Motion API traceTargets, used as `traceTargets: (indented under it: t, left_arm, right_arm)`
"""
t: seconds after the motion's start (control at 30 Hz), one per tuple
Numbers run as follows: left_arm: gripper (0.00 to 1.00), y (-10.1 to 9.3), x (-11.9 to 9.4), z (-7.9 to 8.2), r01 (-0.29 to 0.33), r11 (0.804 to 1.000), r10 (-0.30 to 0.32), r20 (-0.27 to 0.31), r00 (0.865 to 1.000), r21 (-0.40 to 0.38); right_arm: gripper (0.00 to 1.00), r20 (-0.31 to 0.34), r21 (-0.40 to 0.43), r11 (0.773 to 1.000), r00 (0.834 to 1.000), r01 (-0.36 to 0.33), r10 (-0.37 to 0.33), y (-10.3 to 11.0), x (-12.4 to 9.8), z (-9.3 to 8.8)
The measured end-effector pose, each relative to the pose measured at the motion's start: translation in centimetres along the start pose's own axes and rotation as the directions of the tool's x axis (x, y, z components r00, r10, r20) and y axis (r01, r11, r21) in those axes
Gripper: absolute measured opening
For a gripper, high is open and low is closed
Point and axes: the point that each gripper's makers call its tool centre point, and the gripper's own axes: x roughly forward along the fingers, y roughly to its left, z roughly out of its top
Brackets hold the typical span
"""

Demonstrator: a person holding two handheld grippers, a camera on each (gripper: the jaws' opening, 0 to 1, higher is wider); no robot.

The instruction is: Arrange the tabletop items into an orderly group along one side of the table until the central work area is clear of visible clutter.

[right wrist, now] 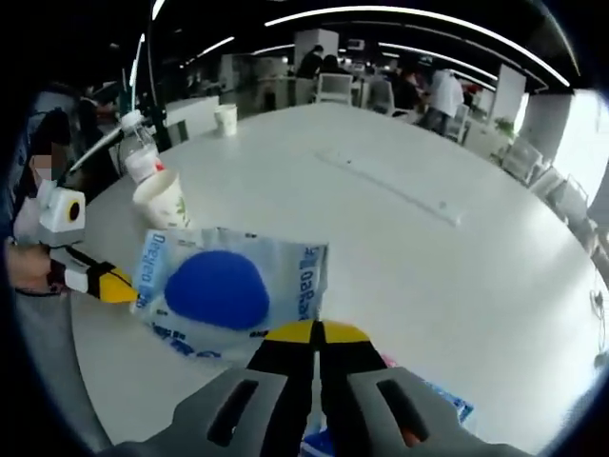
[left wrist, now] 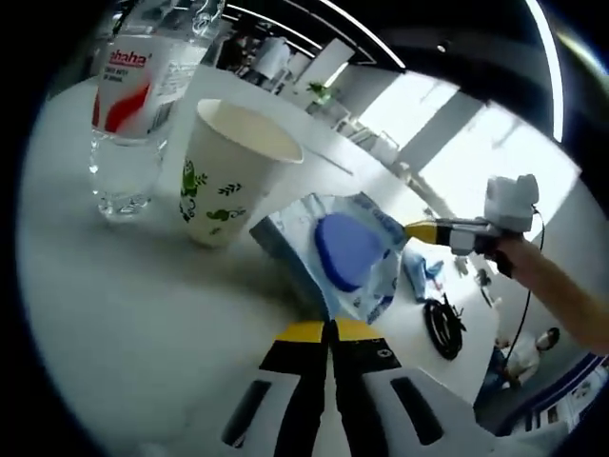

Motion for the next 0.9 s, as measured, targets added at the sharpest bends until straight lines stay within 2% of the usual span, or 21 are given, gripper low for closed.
traceTargets:
  t: [0.23, 0.9]
  left_arm:
    - [0.00, -0.2, 0.4, 1.2, 0.010, 1.000, -0.011, 0.012, 1.000, 0.014]
    - [0.00, -0.4, 0.6, 2.1, 0.020, 0.999, -0.021, 0.026, 0.999, 0.026]
  right_arm:
    - [0.00, 0.027, 0.039, 0.999, 0.999, 0.026, -0.027, -0.6, -1.1, 0.2]
    - [0.00, 0.068, 0.086, 0.995, 0.996, 0.048, -0.054, -0.7, -3.0, 0.0]
